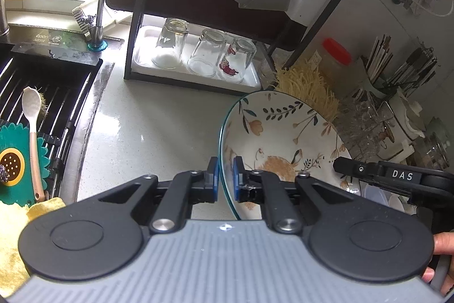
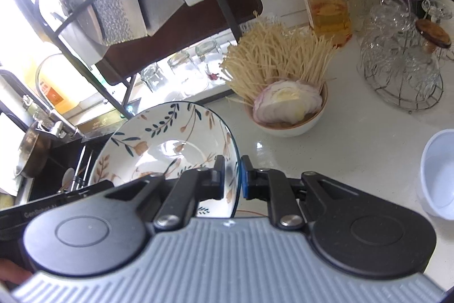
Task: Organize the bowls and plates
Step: 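Lift and carry the floral bowl with both grippers toward the stacked plates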
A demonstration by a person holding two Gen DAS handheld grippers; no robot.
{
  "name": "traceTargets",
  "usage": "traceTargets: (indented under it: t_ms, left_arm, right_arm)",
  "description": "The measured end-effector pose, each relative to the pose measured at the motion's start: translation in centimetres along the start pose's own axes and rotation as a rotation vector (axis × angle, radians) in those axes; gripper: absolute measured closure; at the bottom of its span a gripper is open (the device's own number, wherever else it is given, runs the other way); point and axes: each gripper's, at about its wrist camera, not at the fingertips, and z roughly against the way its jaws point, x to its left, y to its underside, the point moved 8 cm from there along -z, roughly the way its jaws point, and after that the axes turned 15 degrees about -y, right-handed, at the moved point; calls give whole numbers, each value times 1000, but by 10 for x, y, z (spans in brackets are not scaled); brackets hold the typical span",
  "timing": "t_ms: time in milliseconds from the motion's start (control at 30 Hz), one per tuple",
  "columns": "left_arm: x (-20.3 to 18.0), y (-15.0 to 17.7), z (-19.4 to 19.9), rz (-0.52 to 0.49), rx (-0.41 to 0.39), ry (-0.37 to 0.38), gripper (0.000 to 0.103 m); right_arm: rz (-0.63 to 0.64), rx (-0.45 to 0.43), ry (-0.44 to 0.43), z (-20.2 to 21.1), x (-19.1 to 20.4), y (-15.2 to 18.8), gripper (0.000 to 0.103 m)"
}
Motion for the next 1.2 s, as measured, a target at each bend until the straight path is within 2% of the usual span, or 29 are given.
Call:
traceTargets:
  t_ms: [167,333,767,967,1200]
  left_arm:
    - [-9,10,8,1,-1,-5,91]
    - [-17,26,9,-10,14,-16,91]
    - [-23,77,9,-29,139,-60,90]
    - [-22,96,11,-55,191,-53,90]
    - [-24,105,2,-49,225,-52,90]
  right_arm:
    - [19,-8,-6,12,-3,0,89]
    - [34,34,9,18,-13,9,89]
    - [38,154,27,25,-34,56,89]
    - [60,196,57,31,-38,78,89]
    - [71,209,90,32,-45,87,89]
